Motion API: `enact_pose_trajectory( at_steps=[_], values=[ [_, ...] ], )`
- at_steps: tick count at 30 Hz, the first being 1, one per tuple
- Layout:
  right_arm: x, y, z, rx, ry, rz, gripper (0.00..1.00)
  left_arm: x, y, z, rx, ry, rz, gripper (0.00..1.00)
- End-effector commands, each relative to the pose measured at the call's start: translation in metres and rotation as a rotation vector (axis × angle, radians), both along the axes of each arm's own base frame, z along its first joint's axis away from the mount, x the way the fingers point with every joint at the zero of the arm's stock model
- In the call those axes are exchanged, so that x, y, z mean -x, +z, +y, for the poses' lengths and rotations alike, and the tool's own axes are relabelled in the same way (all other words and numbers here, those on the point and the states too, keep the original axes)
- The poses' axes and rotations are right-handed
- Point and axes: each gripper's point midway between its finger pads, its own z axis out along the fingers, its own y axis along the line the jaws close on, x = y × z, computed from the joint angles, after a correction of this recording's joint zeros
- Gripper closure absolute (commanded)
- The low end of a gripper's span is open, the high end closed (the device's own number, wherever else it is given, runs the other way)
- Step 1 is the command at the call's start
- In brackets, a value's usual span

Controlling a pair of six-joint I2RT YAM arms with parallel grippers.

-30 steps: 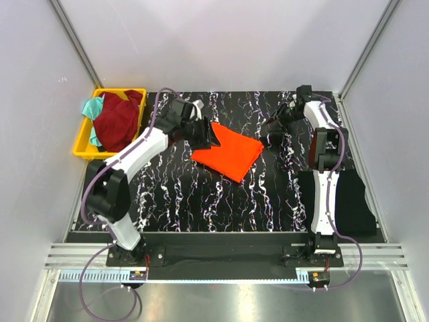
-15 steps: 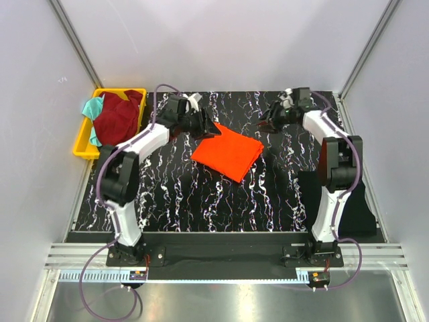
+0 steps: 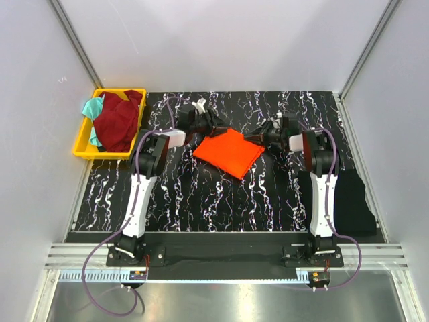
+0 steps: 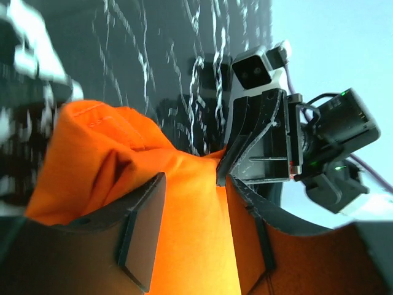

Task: Fold and stack the t-shirts
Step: Fold the tshirt

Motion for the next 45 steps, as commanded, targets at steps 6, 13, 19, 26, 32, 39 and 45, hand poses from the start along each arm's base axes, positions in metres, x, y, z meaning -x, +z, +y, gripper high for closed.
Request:
enact_pose_trajectory(
  at_steps=[6,13,19,26,32,39,45],
  values=[
    [-0.026,-0.010,-0.030,0.005,-0.068,0.036,0.76,-0.043,0.025,0.008,0.091,0.044,-0.105,0.50],
    [-0.038,0.011,-0.052,0.146,-0.053,0.028,0.74,-0.041,0.055,0.021,0.068,0.028,-0.126,0.50],
    [-0.056,0.068,-0.079,0.292,-0.076,-0.042,0.69,-0.027,0.122,0.027,0.028,0.019,-0.195,0.49],
    [-0.048,0.117,-0.068,0.272,-0.052,-0.094,0.66,0.009,0.143,0.036,0.020,0.006,-0.202,0.49],
    [0.012,0.117,0.028,0.226,0.195,-0.122,0.68,0.044,0.111,0.040,0.042,0.017,-0.132,0.50],
    [0.079,0.069,0.074,0.147,0.396,-0.078,0.72,0.061,0.053,0.034,0.027,-0.012,-0.051,0.51],
    [0.111,0.031,0.070,0.119,0.448,0.026,0.77,0.056,0.022,0.034,-0.007,-0.032,-0.027,0.52]
  ],
)
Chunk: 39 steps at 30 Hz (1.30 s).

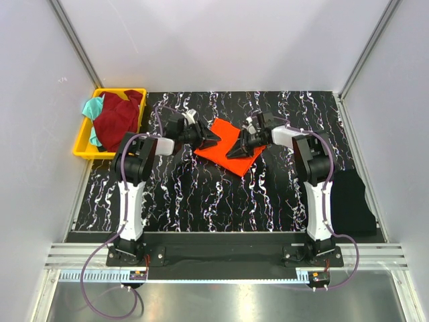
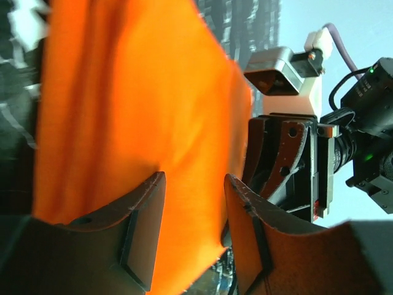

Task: Fold and stack the t-shirts
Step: Fold the tshirt

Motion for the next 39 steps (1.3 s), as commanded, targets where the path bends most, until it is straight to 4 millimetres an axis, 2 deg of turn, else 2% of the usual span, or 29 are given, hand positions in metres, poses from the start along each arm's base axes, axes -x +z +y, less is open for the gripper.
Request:
enact_pose_trajectory(
  at_steps=[1,5,8,9,10,12,13,15,16,18,19,21,22,23,25,26,27,29,30,33,34,36,37,39],
  values=[
    [0.008,-0.001,-0.009,-0.045,0.024,-0.022,0.77,-0.011,0.010,-0.005,0.010,-0.041,-0.108,0.52],
    [0.026,-0.009,-0.019,-0.021,0.029,-0.015,0.77,-0.011,0.000,-0.004,-0.010,-0.047,-0.097,0.52],
    [0.038,-0.015,-0.042,0.007,-0.020,0.023,0.77,-0.011,-0.009,0.000,-0.031,-0.045,-0.087,0.52],
    [0.035,-0.015,-0.054,0.007,-0.051,0.029,0.77,-0.011,-0.011,0.000,-0.044,-0.052,-0.083,0.53],
    [0.040,-0.018,-0.061,0.015,-0.066,0.044,0.77,-0.010,-0.006,-0.001,-0.046,-0.060,-0.092,0.53],
    [0.040,-0.008,-0.073,0.037,-0.088,0.031,0.77,-0.009,0.002,0.002,-0.080,-0.070,-0.098,0.53],
    [0.039,-0.005,-0.076,0.058,-0.077,-0.005,0.78,-0.010,0.018,0.003,-0.091,-0.069,-0.122,0.53],
    [0.043,0.008,-0.076,0.071,-0.067,-0.016,0.77,-0.008,0.037,0.004,-0.105,-0.069,-0.145,0.52],
    [0.043,0.015,-0.072,0.057,-0.062,-0.020,0.77,-0.006,0.060,0.006,-0.099,-0.061,-0.183,0.52],
    [0.041,0.029,-0.064,0.044,-0.049,-0.047,0.77,-0.001,0.076,0.005,-0.093,-0.051,-0.196,0.51],
    [0.039,0.038,-0.053,0.039,-0.031,-0.073,0.77,0.005,0.079,0.007,-0.093,-0.046,-0.191,0.50],
    [0.037,0.041,-0.040,0.038,-0.011,-0.078,0.76,0.011,0.093,0.004,-0.075,-0.036,-0.205,0.50],
    [0.030,0.049,-0.032,0.024,0.001,-0.100,0.76,0.015,0.092,0.002,-0.069,-0.037,-0.200,0.50],
    [0.033,0.041,-0.019,0.025,0.029,-0.079,0.76,0.023,0.085,0.001,-0.064,-0.035,-0.166,0.51],
    [0.026,0.041,-0.006,0.023,0.042,-0.084,0.76,0.027,0.079,-0.002,-0.042,-0.029,-0.158,0.51],
    [0.028,0.031,0.002,0.029,0.058,-0.069,0.76,0.036,0.063,-0.001,-0.040,-0.028,-0.118,0.51],
    [0.027,0.029,0.005,0.028,0.061,-0.065,0.76,0.034,0.064,-0.004,-0.008,-0.015,-0.128,0.52],
    [0.029,0.015,0.007,0.044,0.064,-0.047,0.76,0.037,0.049,-0.003,0.000,-0.007,-0.109,0.52],
    [0.031,0.010,0.006,0.044,0.066,-0.039,0.76,0.037,0.035,-0.002,-0.011,-0.008,-0.093,0.52],
    [0.046,-0.012,0.000,0.065,0.078,0.003,0.76,0.031,0.018,0.000,-0.035,-0.020,-0.098,0.52],
    [0.056,-0.022,-0.004,0.077,0.082,0.034,0.76,0.031,0.006,0.001,-0.042,-0.022,-0.081,0.53],
    [0.066,-0.026,-0.009,0.089,0.088,0.042,0.76,0.026,-0.001,0.007,-0.049,-0.019,-0.081,0.53],
    [0.077,-0.036,-0.017,0.111,0.079,0.075,0.76,0.022,-0.002,0.008,-0.051,-0.016,-0.085,0.53],
    [0.086,-0.035,-0.027,0.127,0.066,0.078,0.76,0.018,-0.008,0.014,-0.062,-0.009,-0.077,0.53]
  ],
)
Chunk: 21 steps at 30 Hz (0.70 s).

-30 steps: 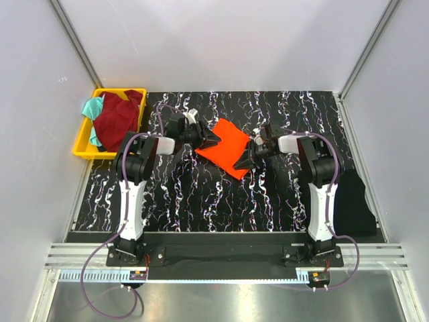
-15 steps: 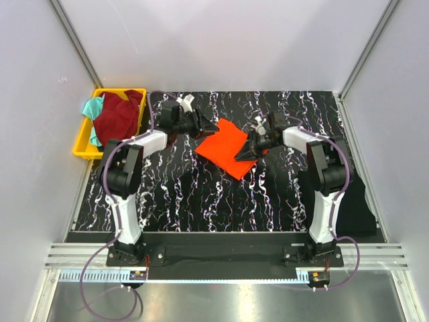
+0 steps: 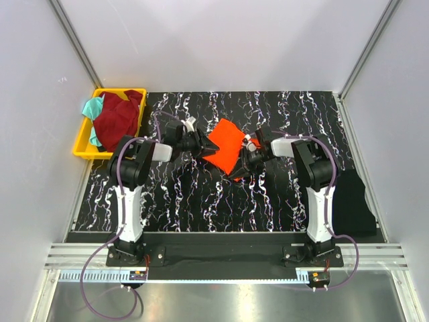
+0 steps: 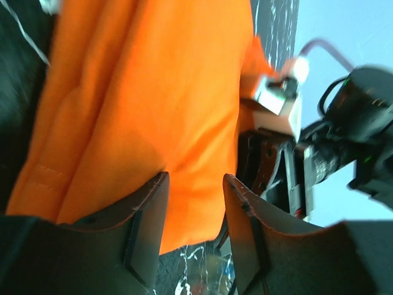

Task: Fold and stack the t-shirts
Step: Fold the tshirt

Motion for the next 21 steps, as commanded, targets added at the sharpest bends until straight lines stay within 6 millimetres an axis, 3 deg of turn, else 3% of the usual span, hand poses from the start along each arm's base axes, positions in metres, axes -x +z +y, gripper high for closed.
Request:
enact_pose_trajectory(
  at_steps=[1,3,4,5,7,8,9,10,11,12,15,16,19,21],
  values=[
    [0.017,0.001,-0.026,0.051,-0.047,0.015,0.76,-0.026,0.009,0.010,-0.015,0.023,-0.108,0.53],
    [0.022,0.003,-0.049,0.073,-0.110,0.030,0.76,-0.025,0.010,0.017,-0.029,0.025,-0.108,0.53],
    [0.028,0.006,-0.051,0.077,-0.112,0.032,0.76,-0.024,0.013,0.017,-0.034,0.022,-0.112,0.53],
    [0.024,0.009,-0.065,0.082,-0.155,0.032,0.75,-0.024,0.027,0.019,-0.051,0.020,-0.155,0.53],
    [0.027,0.025,-0.078,0.098,-0.190,-0.002,0.73,-0.015,0.037,0.023,-0.081,0.023,-0.152,0.52],
    [0.025,0.031,-0.086,0.111,-0.211,-0.020,0.71,-0.010,0.042,0.024,-0.108,0.038,-0.160,0.51],
    [0.027,0.034,-0.090,0.132,-0.219,-0.035,0.61,-0.003,0.064,0.026,-0.123,0.042,-0.194,0.51],
    [0.026,0.042,-0.094,0.155,-0.233,-0.067,0.57,0.003,0.074,0.026,-0.132,0.047,-0.206,0.50],
    [0.026,0.047,-0.095,0.158,-0.237,-0.081,0.53,0.013,0.076,0.023,-0.154,0.056,-0.205,0.49],
    [0.027,0.051,-0.095,0.159,-0.243,-0.084,0.47,0.024,0.097,0.022,-0.156,0.068,-0.230,0.48],
    [0.020,0.063,-0.102,0.180,-0.295,-0.112,0.39,0.057,0.101,0.010,-0.189,0.117,-0.193,0.41],
    [0.016,0.068,-0.108,0.206,-0.330,-0.135,0.37,0.070,0.114,0.000,-0.189,0.140,-0.217,0.40],
    [0.006,0.081,-0.132,0.251,-0.454,-0.166,0.29,0.105,0.111,-0.013,-0.163,0.224,-0.150,0.39],
    [0.002,0.088,-0.142,0.266,-0.511,-0.182,0.26,0.116,0.112,-0.022,-0.094,0.287,-0.100,0.39]
  ],
)
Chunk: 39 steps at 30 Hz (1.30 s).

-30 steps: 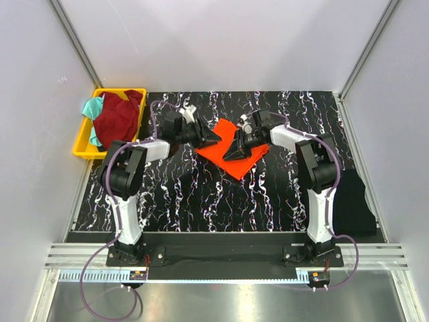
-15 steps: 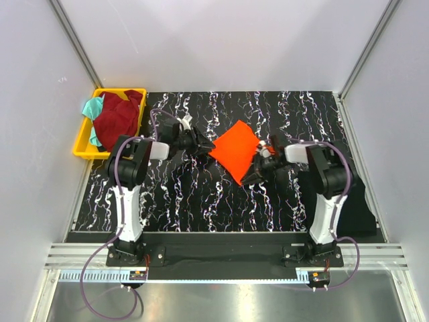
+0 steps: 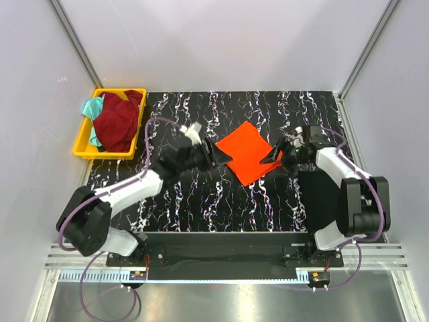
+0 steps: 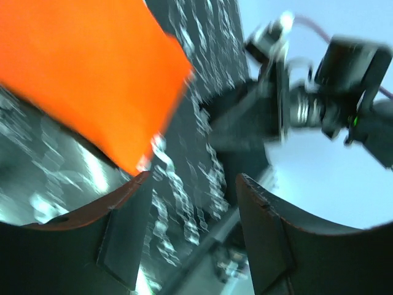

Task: Fold and stack the t-shirts
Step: Fold the tshirt

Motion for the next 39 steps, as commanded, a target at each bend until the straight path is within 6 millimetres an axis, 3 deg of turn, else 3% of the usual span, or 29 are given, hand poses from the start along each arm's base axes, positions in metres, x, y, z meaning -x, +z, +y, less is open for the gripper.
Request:
enact_pose_trajectory(
  at_steps=[1,2,5,9,11,12,17,19,25,33,39],
  values=[
    [-0.012,0.020,-0.032,0.083,-0.160,-0.063,0.23,0.014,-0.045,0.008,0.006,0.236,0.155,0.39],
    [-0.012,0.022,-0.034,0.093,-0.172,-0.072,0.22,0.014,-0.042,0.006,0.066,0.274,0.187,0.39],
    [-0.014,0.029,-0.043,0.124,-0.202,-0.106,0.20,0.026,-0.063,0.002,0.125,0.344,0.285,0.39],
    [-0.010,0.026,-0.045,0.135,-0.196,-0.109,0.17,0.016,-0.073,-0.017,0.140,0.381,0.280,0.38],
    [-0.013,0.024,-0.056,0.136,-0.224,-0.104,0.17,0.013,-0.076,-0.031,0.148,0.377,0.282,0.38],
    [-0.012,0.023,-0.057,0.137,-0.223,-0.106,0.16,0.014,-0.091,-0.034,0.130,0.383,0.305,0.39],
    [-0.013,0.024,-0.062,0.127,-0.234,-0.102,0.15,0.020,-0.120,-0.041,0.102,0.410,0.357,0.42],
    [-0.014,0.020,-0.064,0.140,-0.231,-0.100,0.15,0.020,-0.132,-0.045,0.080,0.410,0.372,0.42],
    [-0.014,0.002,-0.069,0.169,-0.221,-0.059,0.14,0.018,-0.141,-0.071,0.101,0.379,0.420,0.45],
    [-0.019,-0.007,-0.071,0.181,-0.214,-0.040,0.14,0.034,-0.167,-0.060,0.008,0.446,0.521,0.51],
    [-0.020,-0.019,-0.070,0.173,-0.206,-0.007,0.14,0.033,-0.175,-0.071,0.028,0.426,0.554,0.54]
  ],
)
